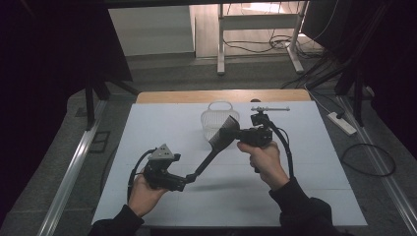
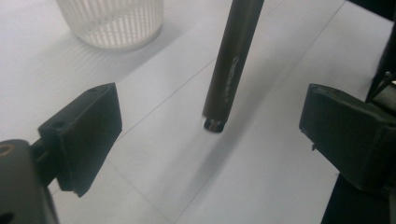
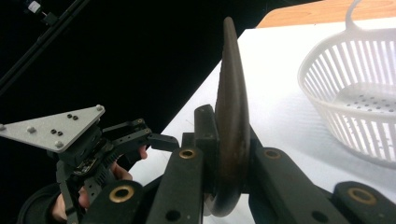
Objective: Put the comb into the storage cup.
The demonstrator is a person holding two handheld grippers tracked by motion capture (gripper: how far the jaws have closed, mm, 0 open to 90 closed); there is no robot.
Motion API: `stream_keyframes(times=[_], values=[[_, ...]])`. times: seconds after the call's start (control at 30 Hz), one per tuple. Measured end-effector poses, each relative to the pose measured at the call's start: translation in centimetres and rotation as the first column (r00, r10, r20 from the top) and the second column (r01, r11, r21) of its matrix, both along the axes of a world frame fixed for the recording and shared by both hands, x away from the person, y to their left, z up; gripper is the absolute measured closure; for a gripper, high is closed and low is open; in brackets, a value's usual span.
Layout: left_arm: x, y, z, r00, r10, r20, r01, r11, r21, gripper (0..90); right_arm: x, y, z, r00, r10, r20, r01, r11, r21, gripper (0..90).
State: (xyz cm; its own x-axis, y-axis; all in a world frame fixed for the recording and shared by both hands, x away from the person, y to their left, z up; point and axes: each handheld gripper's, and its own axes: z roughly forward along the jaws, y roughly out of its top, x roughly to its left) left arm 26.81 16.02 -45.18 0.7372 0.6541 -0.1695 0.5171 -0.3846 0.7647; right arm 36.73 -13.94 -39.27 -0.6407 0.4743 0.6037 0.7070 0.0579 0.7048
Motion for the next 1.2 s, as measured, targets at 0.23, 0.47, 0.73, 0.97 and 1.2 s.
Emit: stream_keyframes(times=[0.23,0.47,0.73,0.97,1.2], values=[[-0.5,0.7,0.1,1.0,0.008,-0.003,-0.008,0.9999,-0.011,3.2,0.4,-0.2,0.4,1.0,-0.003,0.006,0.003,1.0,0.007,85.7],[-1.1,1.7,-0.1,0.9999,0.014,-0.001,-0.014,0.9998,-0.012,1.7,0.7,-0.4,1.0,0.9998,-0.012,0.017,0.012,1.0,-0.001,85.7],[-1.8,2.4,-0.3,1.0,-0.001,-0.002,0.001,1.0,-0.005,0.9,1.3,-0.9,1.7,0.9988,-0.038,0.031,0.038,0.999,0.004,85.7],[-2.6,3.3,-0.5,0.9999,-0.004,-0.013,0.003,0.9996,-0.028,0.6,2.0,-1.2,2.3,0.9971,-0.064,0.042,0.063,0.998,0.006,85.7],[-3.3,4.4,-0.7,0.9997,0.013,-0.023,-0.014,0.9991,-0.04,0.9,2.7,-1.2,2.8,0.9954,-0.084,0.048,0.084,0.996,-0.002,85.7]])
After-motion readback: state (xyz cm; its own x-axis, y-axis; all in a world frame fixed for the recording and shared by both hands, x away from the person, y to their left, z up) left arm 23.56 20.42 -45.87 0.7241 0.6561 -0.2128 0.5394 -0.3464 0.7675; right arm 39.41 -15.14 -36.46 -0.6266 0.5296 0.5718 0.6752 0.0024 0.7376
